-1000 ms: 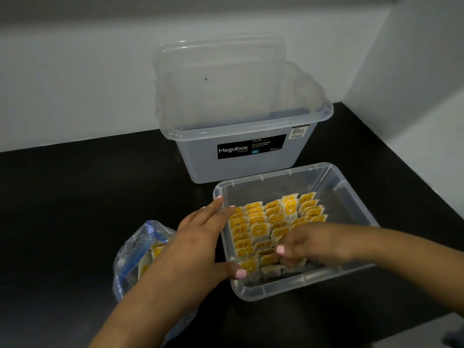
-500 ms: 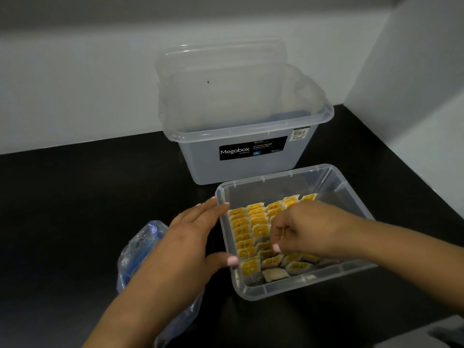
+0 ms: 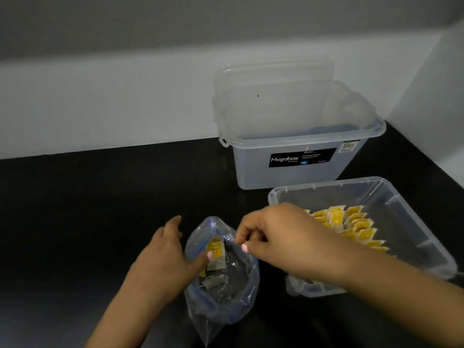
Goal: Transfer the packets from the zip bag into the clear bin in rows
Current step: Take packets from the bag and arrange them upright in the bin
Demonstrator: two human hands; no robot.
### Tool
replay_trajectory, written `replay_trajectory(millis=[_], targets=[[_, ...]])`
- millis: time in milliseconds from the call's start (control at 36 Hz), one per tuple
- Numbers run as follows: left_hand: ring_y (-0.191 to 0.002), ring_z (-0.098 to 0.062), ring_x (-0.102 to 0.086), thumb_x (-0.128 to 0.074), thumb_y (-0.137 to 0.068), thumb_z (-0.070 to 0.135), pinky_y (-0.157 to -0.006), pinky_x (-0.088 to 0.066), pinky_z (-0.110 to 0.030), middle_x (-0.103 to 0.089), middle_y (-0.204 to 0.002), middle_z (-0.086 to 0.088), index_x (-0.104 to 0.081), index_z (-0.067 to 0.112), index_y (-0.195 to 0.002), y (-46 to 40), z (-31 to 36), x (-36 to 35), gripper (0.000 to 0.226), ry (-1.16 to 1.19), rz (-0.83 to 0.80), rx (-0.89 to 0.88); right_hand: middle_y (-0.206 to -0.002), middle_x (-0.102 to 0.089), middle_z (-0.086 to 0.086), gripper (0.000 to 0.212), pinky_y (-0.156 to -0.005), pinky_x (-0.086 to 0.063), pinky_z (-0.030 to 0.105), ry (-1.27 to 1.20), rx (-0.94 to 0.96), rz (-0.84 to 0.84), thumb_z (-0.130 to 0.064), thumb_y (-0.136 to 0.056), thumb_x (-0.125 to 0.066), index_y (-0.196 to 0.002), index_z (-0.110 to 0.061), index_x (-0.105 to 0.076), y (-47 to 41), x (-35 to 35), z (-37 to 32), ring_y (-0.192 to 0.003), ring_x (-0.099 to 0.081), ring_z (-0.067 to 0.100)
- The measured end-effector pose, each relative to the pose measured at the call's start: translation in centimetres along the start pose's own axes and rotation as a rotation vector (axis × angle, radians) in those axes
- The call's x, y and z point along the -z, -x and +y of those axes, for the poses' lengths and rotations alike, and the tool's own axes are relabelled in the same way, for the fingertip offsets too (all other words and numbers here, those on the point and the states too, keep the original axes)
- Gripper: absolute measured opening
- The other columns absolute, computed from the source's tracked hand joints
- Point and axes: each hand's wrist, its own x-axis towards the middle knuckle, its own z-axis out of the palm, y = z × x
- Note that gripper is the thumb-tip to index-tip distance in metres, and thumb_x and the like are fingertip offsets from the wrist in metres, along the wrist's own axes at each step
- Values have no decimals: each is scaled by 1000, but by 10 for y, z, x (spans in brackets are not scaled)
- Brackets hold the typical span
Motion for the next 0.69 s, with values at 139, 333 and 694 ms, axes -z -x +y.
replay_trajectory(millis=[139,333,694], targets=[[-125,-12,-44,-69,-77,44,-103,-42,-35,-41,-141,4,-11,27,-149,-3,-11,-6,93,-52,-58,-53,-108,-56,3,29,-84,-48,33,252,-151,-308,-22,-92,-57,-121,-24,-58,-36,-49,-25,-94,-56,17],[-126,-10,-43,-63,-82,46,-99,-40,-28,-35,-146,6,-12,31,-148,-5,-21,-4,85,-45,-72,-150,-127,-52,14,39,-99,-40,43,437,-266,-396,-16,-88,-63,-124,-7,-51,-61,-92,-38,-118,-50,31],[-126,-5,-39,-55,-87,46,-103,-41,-30,-33,-143,14,-27,38,-141,0,-14,11,61,-47,74,-303,-102,-62,-1,25,-72,-42,24,106,-149,141,-25,-90,-61,-115,-24,-59,-25,-70,-25,-90,-58,15]])
